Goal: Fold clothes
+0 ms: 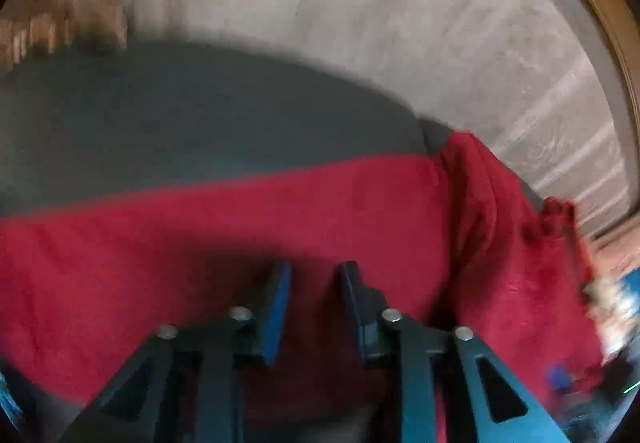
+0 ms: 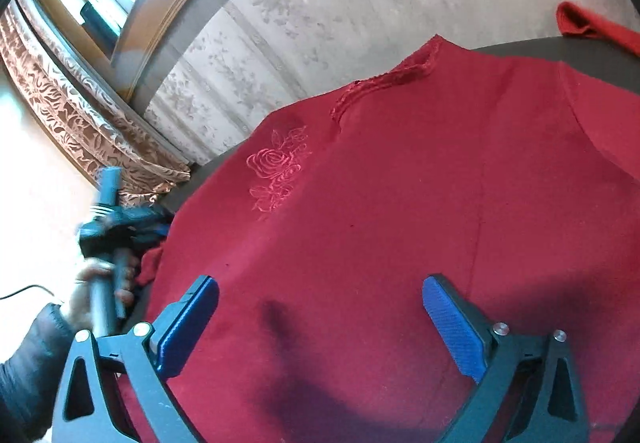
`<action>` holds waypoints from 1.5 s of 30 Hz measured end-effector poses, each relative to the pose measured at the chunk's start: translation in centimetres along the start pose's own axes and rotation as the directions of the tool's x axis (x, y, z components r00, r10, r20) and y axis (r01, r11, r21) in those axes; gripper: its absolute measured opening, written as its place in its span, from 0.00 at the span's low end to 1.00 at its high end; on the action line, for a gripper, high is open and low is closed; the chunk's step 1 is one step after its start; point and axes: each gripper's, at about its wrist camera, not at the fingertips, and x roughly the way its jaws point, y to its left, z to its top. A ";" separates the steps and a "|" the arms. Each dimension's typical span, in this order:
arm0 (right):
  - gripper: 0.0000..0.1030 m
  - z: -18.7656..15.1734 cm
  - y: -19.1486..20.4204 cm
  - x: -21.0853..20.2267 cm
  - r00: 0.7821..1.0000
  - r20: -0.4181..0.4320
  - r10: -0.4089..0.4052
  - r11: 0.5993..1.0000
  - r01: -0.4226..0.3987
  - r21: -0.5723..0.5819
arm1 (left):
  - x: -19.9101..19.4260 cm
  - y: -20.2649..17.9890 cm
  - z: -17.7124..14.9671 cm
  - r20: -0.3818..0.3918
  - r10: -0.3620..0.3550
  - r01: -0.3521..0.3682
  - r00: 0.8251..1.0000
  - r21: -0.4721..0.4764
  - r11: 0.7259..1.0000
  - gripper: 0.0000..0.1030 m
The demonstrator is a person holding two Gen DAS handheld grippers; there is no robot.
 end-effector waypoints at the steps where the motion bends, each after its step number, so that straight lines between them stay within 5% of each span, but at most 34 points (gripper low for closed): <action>1: 1.00 0.0 0.0 0.1 1.000 0.001 0.001 1.000 -0.001 0.000 | 0.2 0.1 0.4 0.009 0.050 -0.051 0.999 0.031 0.998 0.25; 5: 1.00 0.2 -0.2 0.3 1.000 0.006 0.019 1.000 -0.019 0.008 | 0.8 4.1 2.9 0.035 0.292 -0.292 0.956 -0.011 0.956 0.28; 10: 1.00 0.5 0.5 1.6 0.998 -0.010 0.054 0.998 -0.054 -0.013 | 1.1 8.7 5.0 0.006 0.411 -0.408 0.912 -0.105 0.907 0.31; 16: 1.00 1.7 2.2 4.8 0.995 -0.040 0.090 0.994 -0.092 -0.053 | 1.8 9.1 5.5 0.017 0.571 -0.571 0.821 -0.016 0.821 0.32; 20: 1.00 1.8 2.3 5.2 0.992 -0.047 0.115 0.991 -0.118 -0.061 | 0.1 10.2 5.5 -0.031 0.538 -0.537 0.843 -0.122 0.835 0.26; 24: 1.00 1.8 2.2 5.2 0.991 -0.043 0.127 0.990 -0.129 -0.053 | -3.5 8.1 4.2 0.078 0.449 -0.433 0.890 -0.163 0.886 0.25; 28: 1.00 1.9 2.0 5.5 0.990 -0.042 0.138 0.989 -0.140 -0.048 | -6.5 2.2 1.0 0.222 0.256 -0.253 0.941 -0.040 0.967 0.25; 31: 1.00 2.1 2.0 5.6 0.990 -0.045 0.134 0.989 -0.137 -0.052 | -6.4 -2.2 -3.0 0.236 0.122 -0.150 0.964 0.101 0.984 0.26; 36: 1.00 1.9 2.2 5.6 0.990 -0.050 0.132 0.989 -0.134 -0.058 | -4.4 -4.1 -9.3 0.175 0.107 -0.137 0.979 0.171 0.976 0.26; 41: 1.00 0.8 3.2 5.5 0.985 -0.082 0.153 0.983 -0.160 -0.094 | -7.1 -1.0 -13.6 0.195 0.111 -0.114 0.975 0.002 0.994 0.29; 45: 1.00 0.2 3.9 5.6 0.976 -0.112 0.189 0.974 -0.201 -0.109 | -8.5 -0.9 -15.8 0.205 0.168 -0.163 0.964 -0.039 0.986 0.28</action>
